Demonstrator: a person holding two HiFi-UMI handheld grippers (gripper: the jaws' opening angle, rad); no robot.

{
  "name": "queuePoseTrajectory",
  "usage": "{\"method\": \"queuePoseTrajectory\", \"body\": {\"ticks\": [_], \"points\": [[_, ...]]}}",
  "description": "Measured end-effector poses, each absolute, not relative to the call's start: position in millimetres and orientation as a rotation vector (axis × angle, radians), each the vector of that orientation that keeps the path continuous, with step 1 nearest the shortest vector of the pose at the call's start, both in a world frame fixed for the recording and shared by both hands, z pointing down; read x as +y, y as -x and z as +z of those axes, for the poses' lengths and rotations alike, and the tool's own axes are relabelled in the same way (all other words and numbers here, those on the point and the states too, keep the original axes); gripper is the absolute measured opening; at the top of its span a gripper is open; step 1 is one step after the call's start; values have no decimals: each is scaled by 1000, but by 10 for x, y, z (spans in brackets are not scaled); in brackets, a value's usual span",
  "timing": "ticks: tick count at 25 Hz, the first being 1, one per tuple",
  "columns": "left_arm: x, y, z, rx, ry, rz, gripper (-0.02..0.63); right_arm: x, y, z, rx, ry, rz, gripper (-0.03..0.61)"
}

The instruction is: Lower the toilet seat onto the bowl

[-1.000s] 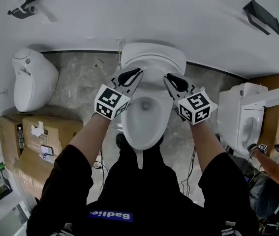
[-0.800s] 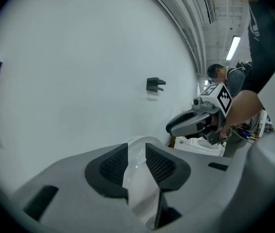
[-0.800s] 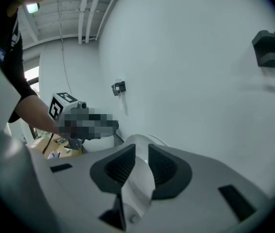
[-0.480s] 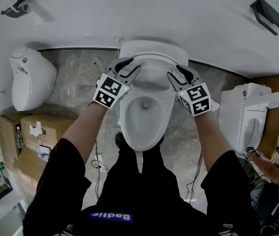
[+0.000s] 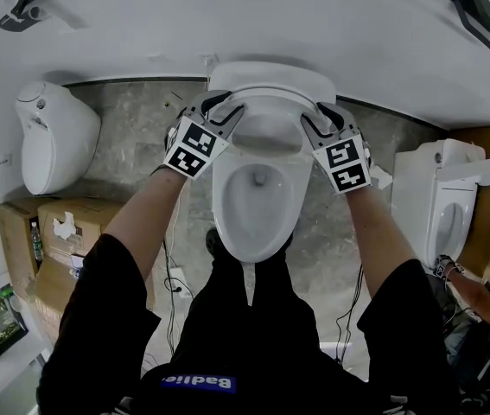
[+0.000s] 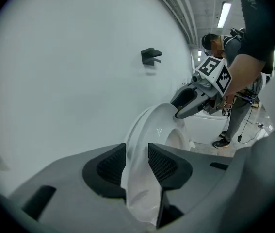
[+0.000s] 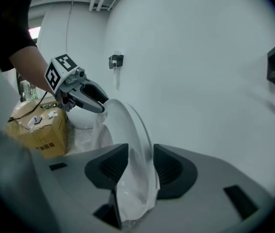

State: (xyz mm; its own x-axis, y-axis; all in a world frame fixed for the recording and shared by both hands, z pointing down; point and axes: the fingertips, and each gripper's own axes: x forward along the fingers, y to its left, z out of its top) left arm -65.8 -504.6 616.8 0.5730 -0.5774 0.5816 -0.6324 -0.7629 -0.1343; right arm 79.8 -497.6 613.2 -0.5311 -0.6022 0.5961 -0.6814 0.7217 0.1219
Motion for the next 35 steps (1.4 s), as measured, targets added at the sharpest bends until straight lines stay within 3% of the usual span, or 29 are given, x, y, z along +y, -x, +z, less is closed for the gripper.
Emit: {"method": "queuePoseTrajectory", "body": {"ticks": [12, 35], "points": [[-5052, 688, 6207, -1130, -2695, 955, 117, -4947, -837, 6160, -2287, -1042, 73, 127], [-3893, 698, 6133, -966, -2712, 1030, 115, -3830, -806, 6053, -2135, -994, 52, 121]]}}
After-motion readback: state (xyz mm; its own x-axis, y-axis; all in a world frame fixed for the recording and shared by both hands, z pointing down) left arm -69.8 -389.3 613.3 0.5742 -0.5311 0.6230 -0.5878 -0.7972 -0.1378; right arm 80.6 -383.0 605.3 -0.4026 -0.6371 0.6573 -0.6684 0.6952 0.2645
